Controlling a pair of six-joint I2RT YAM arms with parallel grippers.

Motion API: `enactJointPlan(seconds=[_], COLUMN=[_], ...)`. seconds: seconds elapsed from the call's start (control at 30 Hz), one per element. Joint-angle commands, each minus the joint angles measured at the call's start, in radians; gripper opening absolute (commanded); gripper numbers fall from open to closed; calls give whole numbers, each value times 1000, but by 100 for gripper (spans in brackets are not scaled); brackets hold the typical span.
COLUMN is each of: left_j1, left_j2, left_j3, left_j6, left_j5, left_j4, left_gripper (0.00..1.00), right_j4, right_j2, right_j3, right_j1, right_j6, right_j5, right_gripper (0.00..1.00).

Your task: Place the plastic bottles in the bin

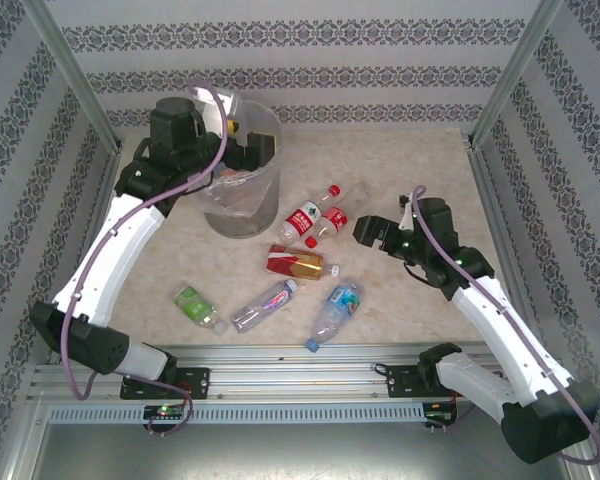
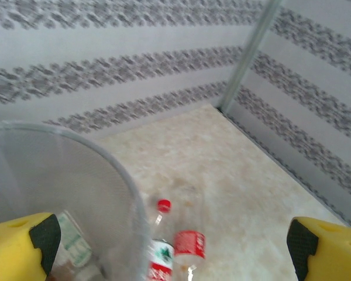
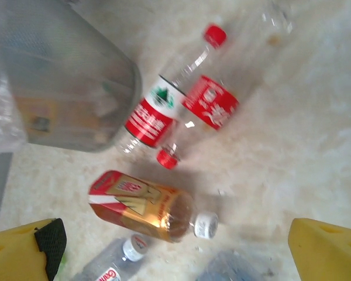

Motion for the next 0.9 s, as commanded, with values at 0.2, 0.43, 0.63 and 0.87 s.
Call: enactJointPlan(seconds=[0.2,0.43,0.63,0.87], left_j1=[-129,-159,-177,-194], left_j2=[-136,-177,-138,-125], left_j3=[-213,-342,-373,-379], left_j6=[42,85,119,116], left_j5=[21,197,332,340], left_j4=[-112,-101,-117,-114], left_gripper=[100,100,100,100], right_j4=[-93,-28,12,132], right_j2=[105,172,200,228], right_j3=[-79,-193,-245,-304], right_j1=[117,187,236,253], right_j6=[172,310,385,470], right_j5=[110,97,92,68], right_gripper=[98,98,98,96])
